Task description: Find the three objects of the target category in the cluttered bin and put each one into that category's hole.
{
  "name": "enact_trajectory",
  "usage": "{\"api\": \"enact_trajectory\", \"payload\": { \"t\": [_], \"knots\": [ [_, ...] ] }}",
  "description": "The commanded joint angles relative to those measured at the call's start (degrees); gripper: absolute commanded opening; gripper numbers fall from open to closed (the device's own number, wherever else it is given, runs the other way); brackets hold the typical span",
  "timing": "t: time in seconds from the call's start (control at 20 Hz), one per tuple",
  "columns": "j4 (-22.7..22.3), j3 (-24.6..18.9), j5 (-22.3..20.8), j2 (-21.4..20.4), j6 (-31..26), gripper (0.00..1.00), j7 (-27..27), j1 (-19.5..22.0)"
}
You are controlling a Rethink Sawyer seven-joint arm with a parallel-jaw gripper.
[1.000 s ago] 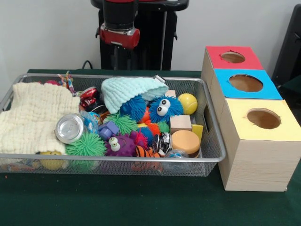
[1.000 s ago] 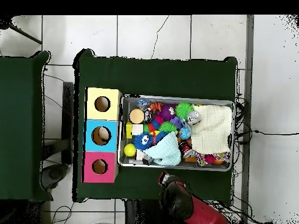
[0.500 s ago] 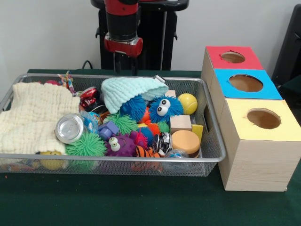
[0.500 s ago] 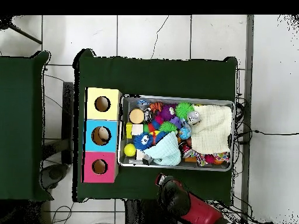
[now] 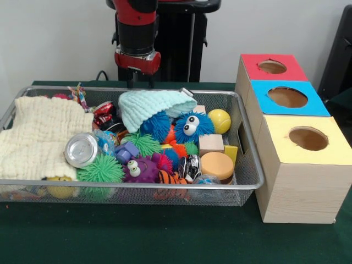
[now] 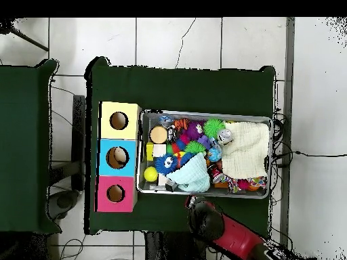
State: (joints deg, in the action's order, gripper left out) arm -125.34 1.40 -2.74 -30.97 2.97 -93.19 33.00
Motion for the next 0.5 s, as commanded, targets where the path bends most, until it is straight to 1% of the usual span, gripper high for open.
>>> {"api": "enact_trajectory", "payload": {
  "t": [0.05, 0.15, 0.3, 0.5],
  "knots": [
    [11.31, 0.01, 3.14, -2.66, -9.91, 1.00, -6.00, -1.07],
    [12.40, 0.58, 3.09, -3.33, -11.96, 1.00, -6.09, -1.57],
    [12.90, 0.28, 2.14, -3.46, -12.41, 1.00, -6.09, -1.55],
    [15.47, 1.40, 2.47, -3.86, -16.15, 1.00, -6.26, -2.52]
  ]
}}
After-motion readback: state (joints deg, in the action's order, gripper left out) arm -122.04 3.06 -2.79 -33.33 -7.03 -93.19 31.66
